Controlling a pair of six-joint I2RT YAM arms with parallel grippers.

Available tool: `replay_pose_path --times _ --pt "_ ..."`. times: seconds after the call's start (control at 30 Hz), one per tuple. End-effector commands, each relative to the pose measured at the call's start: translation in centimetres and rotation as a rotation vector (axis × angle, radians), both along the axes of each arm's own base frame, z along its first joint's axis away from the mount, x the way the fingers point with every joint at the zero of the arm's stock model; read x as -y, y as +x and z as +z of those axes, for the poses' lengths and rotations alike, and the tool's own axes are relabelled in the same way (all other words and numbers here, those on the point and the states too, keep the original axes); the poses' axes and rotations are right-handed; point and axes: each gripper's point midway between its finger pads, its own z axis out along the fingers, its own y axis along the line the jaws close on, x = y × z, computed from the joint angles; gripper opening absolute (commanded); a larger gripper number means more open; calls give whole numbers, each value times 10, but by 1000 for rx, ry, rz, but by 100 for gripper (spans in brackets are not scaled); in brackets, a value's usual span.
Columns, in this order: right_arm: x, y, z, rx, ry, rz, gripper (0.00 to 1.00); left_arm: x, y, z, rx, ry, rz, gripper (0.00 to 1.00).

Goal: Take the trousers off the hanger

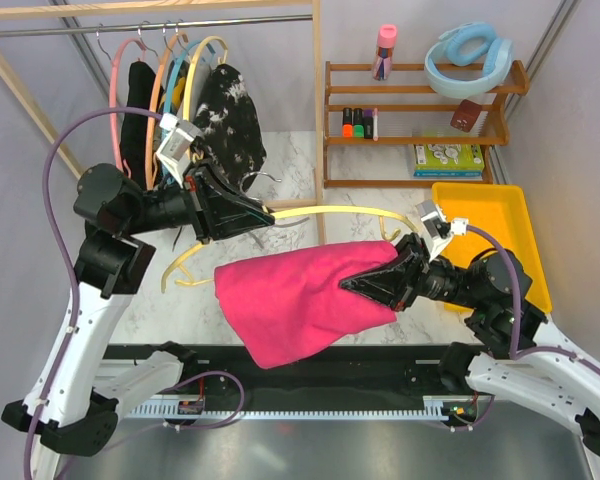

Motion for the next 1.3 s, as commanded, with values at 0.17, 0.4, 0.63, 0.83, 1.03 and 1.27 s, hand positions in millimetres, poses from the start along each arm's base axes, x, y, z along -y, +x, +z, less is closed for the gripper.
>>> replay_pose_path --times 0.17,0.4,0.63,0.83,1.03,1.27 --pt "10 -5 127 186 277 -8 0 7 54 -54 -19 102 165 2" --pt "16 -9 187 273 368 -19 0 10 78 -102 -96 178 209 2" --pt "25 -23 224 312 445 35 0 10 89 -113 -120 195 247 2" --pt "55 -31 254 355 490 -54 0 4 115 -130 -181 245 374 2" --pt "87 -25 267 378 458 -232 0 -2 136 -154 -223 303 466 2" --pt "91 -7 278 368 438 -341 0 -14 152 -176 -234 374 568 2"
